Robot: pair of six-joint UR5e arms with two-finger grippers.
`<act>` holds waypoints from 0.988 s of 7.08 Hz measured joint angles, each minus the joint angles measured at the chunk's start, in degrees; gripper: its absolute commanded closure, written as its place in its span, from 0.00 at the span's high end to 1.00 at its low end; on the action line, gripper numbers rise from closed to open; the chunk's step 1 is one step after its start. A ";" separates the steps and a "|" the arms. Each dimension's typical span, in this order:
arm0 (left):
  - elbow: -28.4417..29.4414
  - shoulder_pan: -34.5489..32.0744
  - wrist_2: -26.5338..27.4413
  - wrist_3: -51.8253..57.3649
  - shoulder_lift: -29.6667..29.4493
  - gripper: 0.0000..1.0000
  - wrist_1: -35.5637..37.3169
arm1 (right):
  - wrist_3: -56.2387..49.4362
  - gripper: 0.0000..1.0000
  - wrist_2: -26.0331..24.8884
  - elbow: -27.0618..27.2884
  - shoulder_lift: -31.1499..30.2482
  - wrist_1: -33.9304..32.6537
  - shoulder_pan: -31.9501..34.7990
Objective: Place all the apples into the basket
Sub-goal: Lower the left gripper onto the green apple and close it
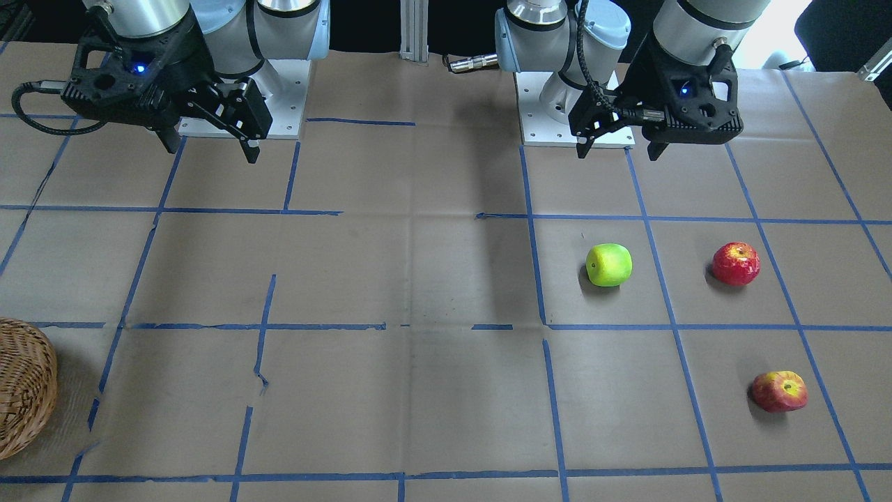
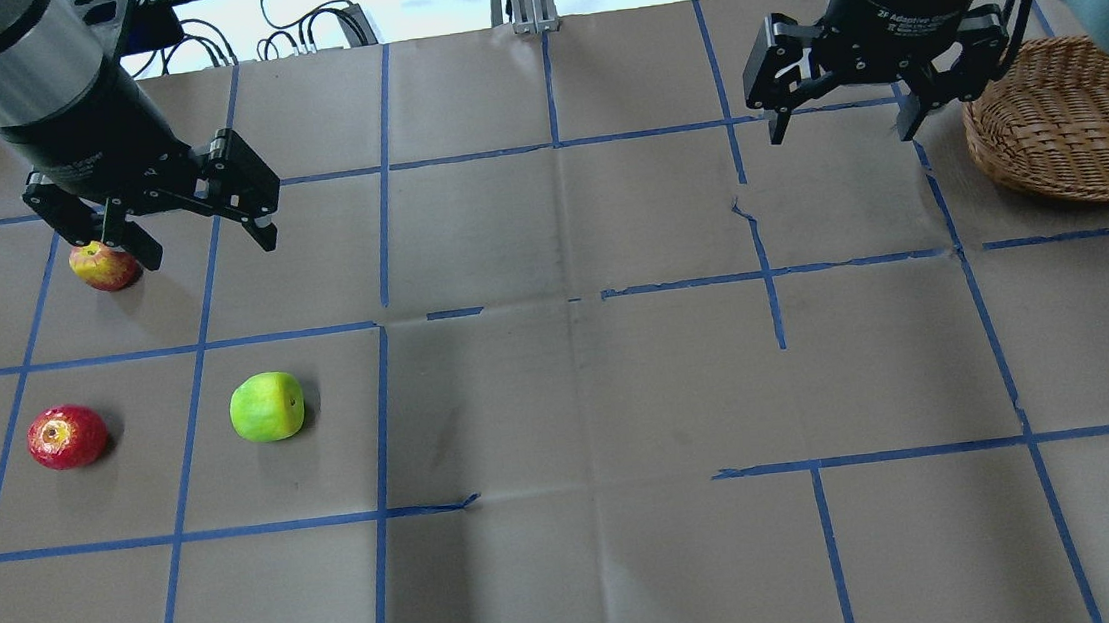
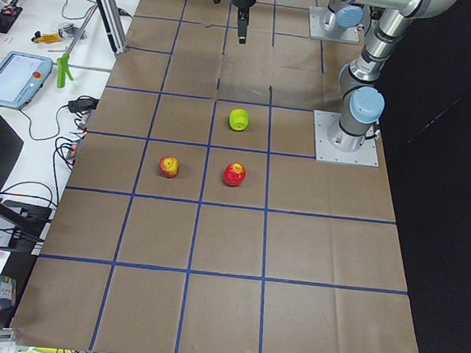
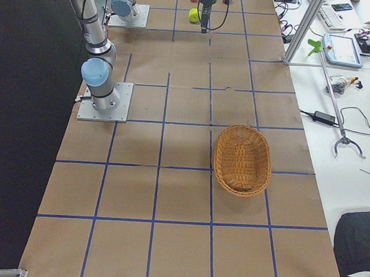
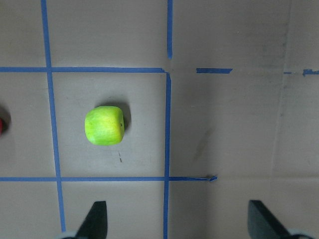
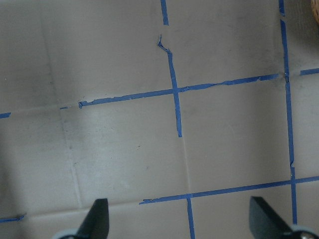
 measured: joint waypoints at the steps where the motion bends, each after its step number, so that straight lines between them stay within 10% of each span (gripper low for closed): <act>1: 0.01 0.00 0.01 -0.01 0.12 0.99 -0.08 | 0.01 1.00 0.00 0.02 -0.01 0.00 0.01; 7: -8.74 4.48 2.18 6.50 -6.05 0.99 12.03 | 0.01 1.00 0.00 0.03 -0.01 -0.06 0.07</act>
